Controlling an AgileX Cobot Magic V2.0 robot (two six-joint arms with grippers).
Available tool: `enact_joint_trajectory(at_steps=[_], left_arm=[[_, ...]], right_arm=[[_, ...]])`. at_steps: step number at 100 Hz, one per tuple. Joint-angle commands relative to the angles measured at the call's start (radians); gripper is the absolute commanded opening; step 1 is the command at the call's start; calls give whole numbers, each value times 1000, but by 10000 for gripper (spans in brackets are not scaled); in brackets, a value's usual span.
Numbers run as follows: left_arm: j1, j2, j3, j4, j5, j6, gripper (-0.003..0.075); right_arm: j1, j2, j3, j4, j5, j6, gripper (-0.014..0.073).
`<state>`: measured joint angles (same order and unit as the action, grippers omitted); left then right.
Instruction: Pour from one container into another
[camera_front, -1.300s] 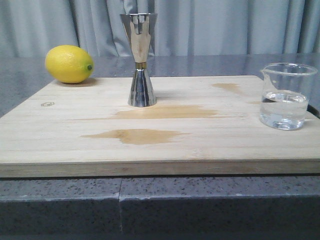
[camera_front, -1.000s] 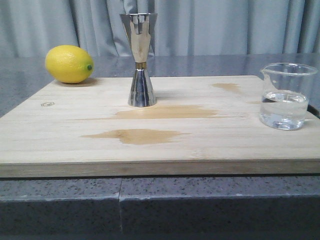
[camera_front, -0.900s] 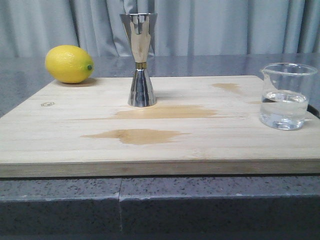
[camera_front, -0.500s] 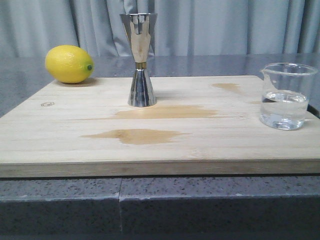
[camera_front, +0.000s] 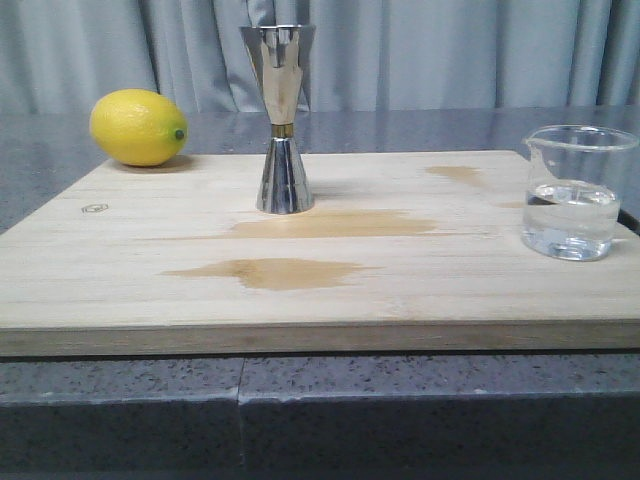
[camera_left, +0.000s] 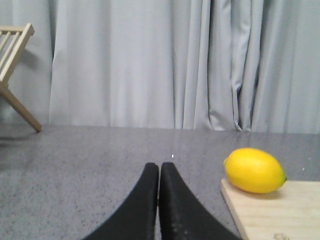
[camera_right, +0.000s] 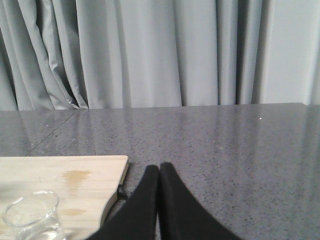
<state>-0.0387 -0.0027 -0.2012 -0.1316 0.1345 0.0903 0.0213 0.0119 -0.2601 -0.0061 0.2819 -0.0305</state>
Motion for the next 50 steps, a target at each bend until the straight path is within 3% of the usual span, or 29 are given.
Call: enact_joint_trajectory(at_steps=[1,25,50], left_arm=[[-1,45,-123,-8,14,0,-19],[-1,215,-335,44,124,0,-19],[-1,262,-353,44,94,0,-19]], right_arm=[[-5,71,-116,-37,40,-5,-71],[-5,234,-293,-58,125,-5,-71],[-5,257,-303,-56,144,-5,-71]])
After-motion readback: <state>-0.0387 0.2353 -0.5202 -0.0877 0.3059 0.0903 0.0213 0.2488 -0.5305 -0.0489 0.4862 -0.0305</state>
